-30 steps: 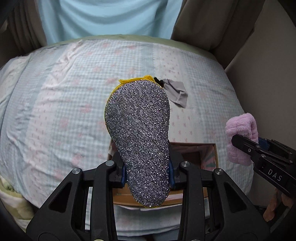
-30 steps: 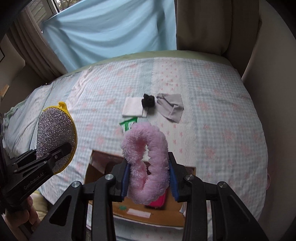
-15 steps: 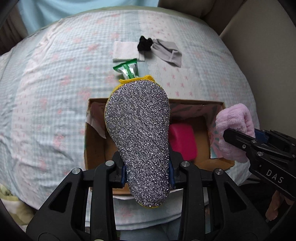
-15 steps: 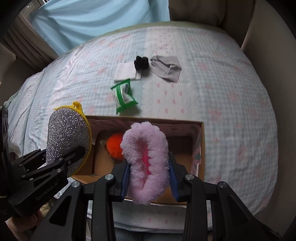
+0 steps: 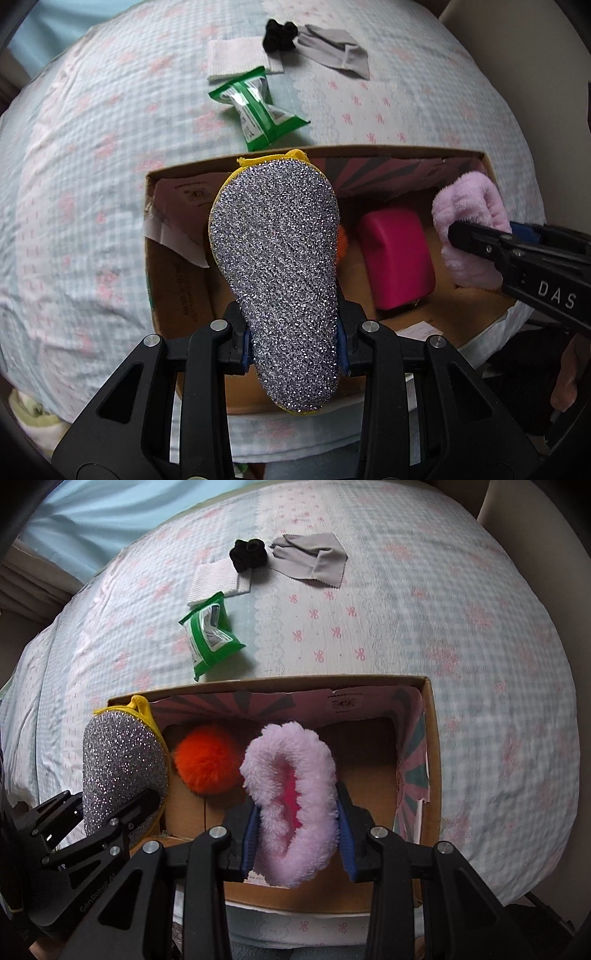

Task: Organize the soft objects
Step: 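Carry the sponge and scrunchie over the box with both tools, then open both tools to drop the sponge and scrunchie into the box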

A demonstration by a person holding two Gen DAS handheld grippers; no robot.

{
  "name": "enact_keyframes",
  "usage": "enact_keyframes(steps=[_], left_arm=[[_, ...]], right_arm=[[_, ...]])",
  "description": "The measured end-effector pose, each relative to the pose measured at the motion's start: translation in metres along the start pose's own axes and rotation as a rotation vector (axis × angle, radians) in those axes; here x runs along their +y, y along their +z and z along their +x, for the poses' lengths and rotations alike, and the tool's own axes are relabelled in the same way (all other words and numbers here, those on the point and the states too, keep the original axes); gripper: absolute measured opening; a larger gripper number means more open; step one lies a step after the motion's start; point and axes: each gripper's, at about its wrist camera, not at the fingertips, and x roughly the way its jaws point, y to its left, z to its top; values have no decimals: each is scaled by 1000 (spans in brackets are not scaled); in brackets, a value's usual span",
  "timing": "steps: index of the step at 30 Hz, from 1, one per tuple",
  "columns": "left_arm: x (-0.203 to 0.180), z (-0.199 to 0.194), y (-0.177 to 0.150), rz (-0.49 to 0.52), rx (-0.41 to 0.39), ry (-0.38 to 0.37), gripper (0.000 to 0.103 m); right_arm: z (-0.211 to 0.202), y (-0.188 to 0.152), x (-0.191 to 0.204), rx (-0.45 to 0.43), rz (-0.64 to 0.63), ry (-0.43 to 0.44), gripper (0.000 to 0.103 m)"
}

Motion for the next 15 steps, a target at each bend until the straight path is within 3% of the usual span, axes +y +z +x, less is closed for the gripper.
enact_keyframes(steps=[1, 2, 3, 5, 6, 7, 15], left_arm=[[-1, 3, 1, 11, 11, -11, 34], [-3, 6, 1, 27, 22, -18, 50], [-4, 8, 1, 39, 29, -16, 80], [-7, 10, 1, 62, 32, 37, 103], [-7, 10, -1, 71, 32, 44, 103], [-6, 11, -2, 72, 40, 35, 103], [2, 12, -11, 38, 56, 31, 103]], right_arm=[[3, 1, -1, 6, 5, -2, 35], [5, 2, -1, 10, 7, -8, 40], [6, 4, -1, 13, 9, -11, 51], [11, 6, -1, 19, 15, -3, 74], [14, 6, -2, 23, 22, 5, 94], [16, 7, -4, 23, 32, 13, 103], [27, 6, -9, 50, 58, 10, 103]])
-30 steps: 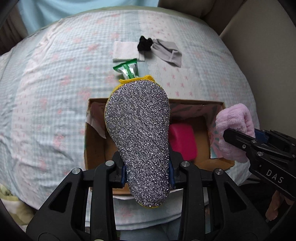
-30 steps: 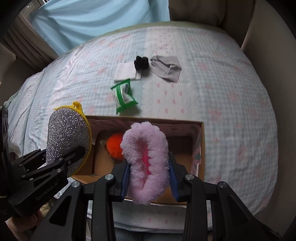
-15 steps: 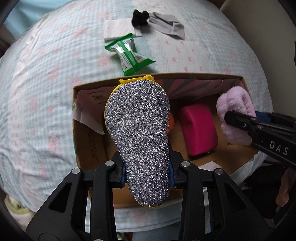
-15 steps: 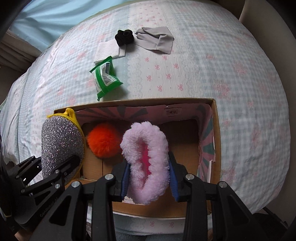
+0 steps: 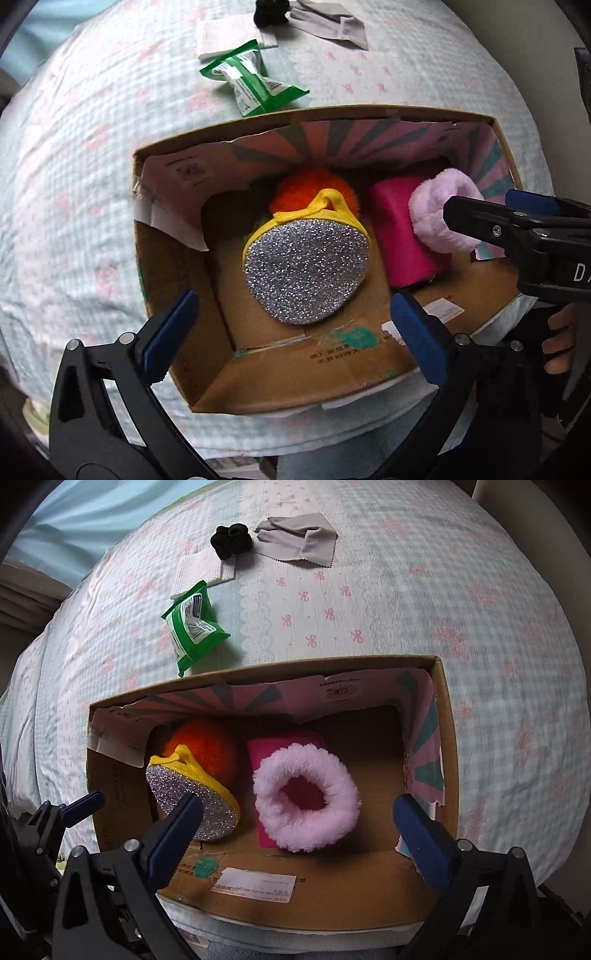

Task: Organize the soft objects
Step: 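Open both tools to drop the sponge and scrunchie into the box, then move both tools back toward the wipes pack and grey cloth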

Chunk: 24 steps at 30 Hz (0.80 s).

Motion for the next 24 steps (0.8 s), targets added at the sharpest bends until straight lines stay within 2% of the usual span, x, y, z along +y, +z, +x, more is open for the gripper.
enact_keyframes(steps=[6, 13, 19, 24], left_arm=[[5, -14, 0, -20, -25, 17, 103], [8, -45, -5, -62, -88, 42, 103], [7, -92, -14, -80, -160, 44, 103], [3, -148, -17, -87, -264, 56, 103]], right_arm=[[-2, -2, 2, -11, -6, 6, 103], [-22, -5, 7, -70, -35, -4, 103], [-52, -11, 13, -116, -62, -15, 103], [-97, -22, 25, -195, -101, -37, 103]])
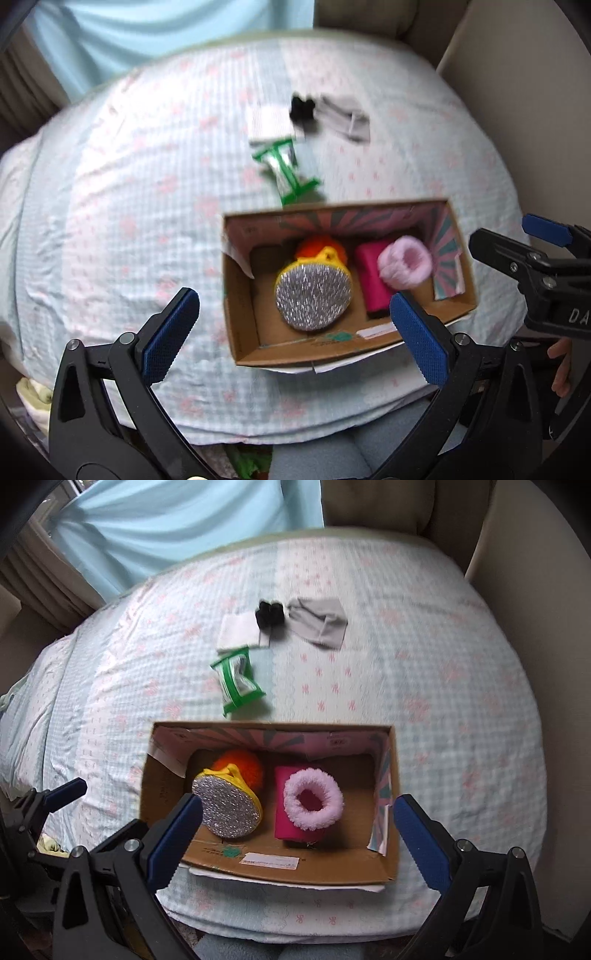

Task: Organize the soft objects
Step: 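Move both tools back toward the wipes pack and grey cloth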

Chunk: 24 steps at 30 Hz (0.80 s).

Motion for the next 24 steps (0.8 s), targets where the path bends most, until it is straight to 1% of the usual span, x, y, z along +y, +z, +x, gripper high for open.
enact_keyframes(steps=[7, 12, 16, 19, 24], left_arm=[[-5, -83, 18, -24, -181, 20, 103], [-8, -129, 28, -32, -288, 29, 103], [-6, -157, 33, -45, -348, 22, 103], [-5, -169, 37, -42, -371, 30, 103], [-4, -171, 50, -51, -377, 48, 103]], right_arm=[[-81, 4, 13, -142, -32, -45, 103], [-138, 7, 21, -255, -28, -55, 103], [-175, 10, 25, -338, -11, -65, 103], [-196, 12, 28, -388, -5, -81, 103], [-214, 17, 30, -426, 22, -98, 103]])
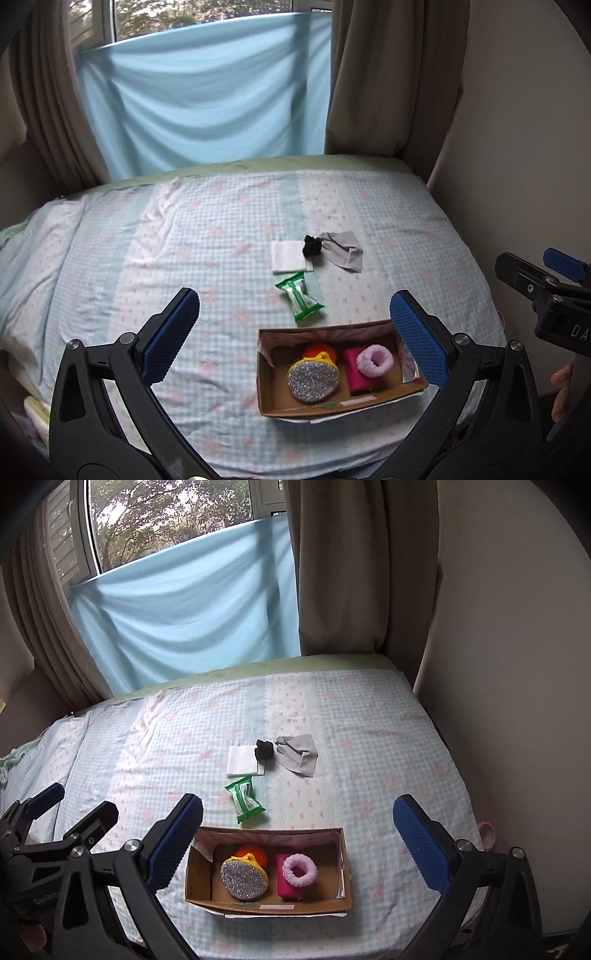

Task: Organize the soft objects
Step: 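Move both tools back toward the wipes pack and grey cloth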

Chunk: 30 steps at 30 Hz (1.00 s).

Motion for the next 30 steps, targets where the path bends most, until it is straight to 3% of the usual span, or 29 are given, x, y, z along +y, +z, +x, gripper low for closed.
enact_keyframes(steps=[6, 13, 23, 30], left_arm=[[-5, 23, 13, -43, 11, 44, 103], [-19, 73, 28, -166, 44, 101, 103], [-27, 194, 32, -328, 133, 181, 103], [-22, 303, 4, -375, 256, 217, 103]], right_arm=[[6, 15, -6, -12, -1, 3, 103], [45, 46, -24, 3, -41, 51, 103], [164, 101, -50, 31, -246, 196, 103], [269, 102, -50, 97, -321, 289, 103]])
